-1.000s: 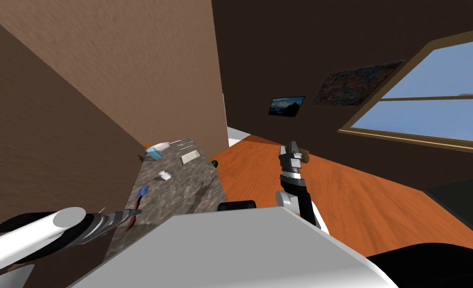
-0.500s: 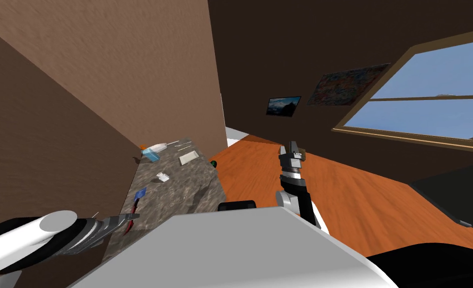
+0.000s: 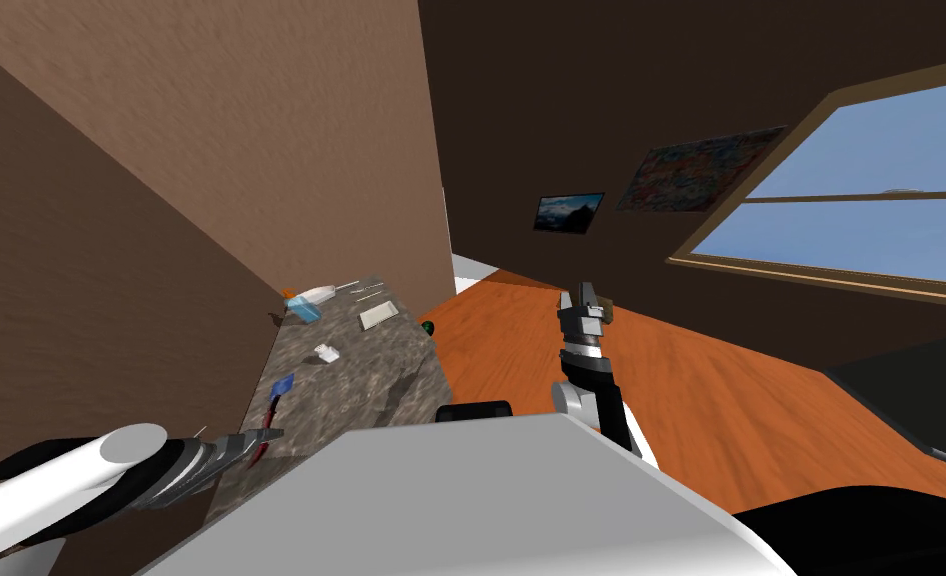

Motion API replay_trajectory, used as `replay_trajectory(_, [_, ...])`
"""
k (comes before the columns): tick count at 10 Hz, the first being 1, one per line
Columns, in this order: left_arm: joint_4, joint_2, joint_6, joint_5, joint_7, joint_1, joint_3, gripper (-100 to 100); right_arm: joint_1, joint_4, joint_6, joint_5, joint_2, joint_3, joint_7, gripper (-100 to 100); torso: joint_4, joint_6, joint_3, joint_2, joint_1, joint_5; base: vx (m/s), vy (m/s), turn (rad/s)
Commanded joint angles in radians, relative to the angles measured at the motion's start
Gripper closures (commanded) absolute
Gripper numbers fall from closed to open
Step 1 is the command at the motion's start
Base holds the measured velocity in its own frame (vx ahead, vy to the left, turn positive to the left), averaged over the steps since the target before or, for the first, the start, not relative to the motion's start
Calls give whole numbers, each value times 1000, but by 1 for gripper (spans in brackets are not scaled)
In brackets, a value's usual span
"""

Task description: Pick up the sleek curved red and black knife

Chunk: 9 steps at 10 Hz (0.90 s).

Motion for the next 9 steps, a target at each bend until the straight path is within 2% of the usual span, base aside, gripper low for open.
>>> replay_trajectory(1, [0,0,0,0,0,0,0,100,0,0,0,0,0,0,0,0,0,0,0,0,0,0,0,0,0])
replay_trajectory(5, [0,0,1,1,0,0,0,100,0,0,0,0,0,0,0,0,0,0,0,0,2,0,1,-1,-1])
replay_trajectory(6, [0,-1,1,1,0,0,0,0,0,0,0,0,0,0,0,0,0,-1,0,0,2,0,0,0,0])
replay_trajectory(7, [-23,14,29,11,18,4,8,100,0,0,0,0,0,0,0,0,0,-1,0,0,2,0,-2,10,-31])
replay_trajectory(8, [-35,19,43,17,27,7,12,100,0,0,0,0,0,0,0,0,0,0,0,0,2,0,-12,13,-39])
replay_trajectory(9, [-26,15,30,13,19,5,9,100,0,0,0,0,0,0,0,0,0,0,0,0,2,0,-4,5,-14])
